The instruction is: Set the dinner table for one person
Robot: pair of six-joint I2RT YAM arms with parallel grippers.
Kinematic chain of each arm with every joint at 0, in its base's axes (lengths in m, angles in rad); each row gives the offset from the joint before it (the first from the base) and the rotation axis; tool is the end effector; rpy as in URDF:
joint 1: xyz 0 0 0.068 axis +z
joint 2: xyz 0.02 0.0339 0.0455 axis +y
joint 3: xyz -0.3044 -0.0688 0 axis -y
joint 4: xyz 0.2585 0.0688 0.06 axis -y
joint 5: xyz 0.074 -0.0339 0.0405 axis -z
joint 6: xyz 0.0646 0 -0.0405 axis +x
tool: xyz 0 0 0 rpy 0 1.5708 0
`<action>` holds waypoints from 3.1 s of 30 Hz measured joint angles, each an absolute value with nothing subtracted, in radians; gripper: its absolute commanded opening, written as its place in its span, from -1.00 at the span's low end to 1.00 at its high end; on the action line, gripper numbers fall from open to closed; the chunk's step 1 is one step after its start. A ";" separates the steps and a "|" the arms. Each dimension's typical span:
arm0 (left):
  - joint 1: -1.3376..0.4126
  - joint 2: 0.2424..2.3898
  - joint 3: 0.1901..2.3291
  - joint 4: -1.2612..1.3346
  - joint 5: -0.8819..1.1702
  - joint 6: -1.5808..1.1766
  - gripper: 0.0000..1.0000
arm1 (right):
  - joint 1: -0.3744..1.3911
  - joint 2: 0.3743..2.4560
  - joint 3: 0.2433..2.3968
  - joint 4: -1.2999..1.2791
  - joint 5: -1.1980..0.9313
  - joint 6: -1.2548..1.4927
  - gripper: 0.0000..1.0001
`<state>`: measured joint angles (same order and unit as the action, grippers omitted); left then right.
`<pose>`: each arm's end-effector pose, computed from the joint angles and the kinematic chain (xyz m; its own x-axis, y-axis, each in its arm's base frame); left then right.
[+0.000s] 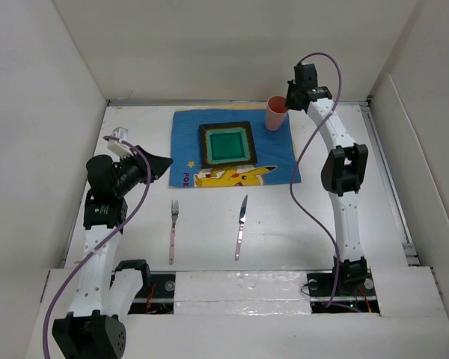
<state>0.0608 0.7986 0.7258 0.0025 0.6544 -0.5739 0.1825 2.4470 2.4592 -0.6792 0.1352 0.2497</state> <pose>0.1968 -0.0274 0.3638 -0.3617 -0.4536 -0.8145 0.4304 0.6937 -0.5775 0.6113 0.1040 0.2861 -0.6082 0.1367 -0.7819 0.0770 0.9906 0.1134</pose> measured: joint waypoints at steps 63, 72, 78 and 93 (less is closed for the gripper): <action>0.061 0.784 0.685 0.033 0.693 -0.598 -0.32 | 1.238 1.675 0.920 -0.367 0.523 0.876 -1.00; 0.061 0.784 0.685 0.033 0.698 -0.598 -0.32 | 1.264 1.470 0.873 -0.527 0.567 0.923 -1.00; 0.061 0.782 0.685 0.033 0.696 -0.599 -0.32 | 0.993 1.279 0.912 -0.428 0.522 0.690 -1.00; 0.061 0.777 0.685 0.028 0.692 -0.593 -0.32 | 0.528 1.800 1.212 -0.256 0.256 0.331 -1.00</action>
<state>0.0608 0.7769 0.6846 0.0284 0.6922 -0.5934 0.5278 1.7996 1.2118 -0.2558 0.2562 0.3309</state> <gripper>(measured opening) 0.341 0.123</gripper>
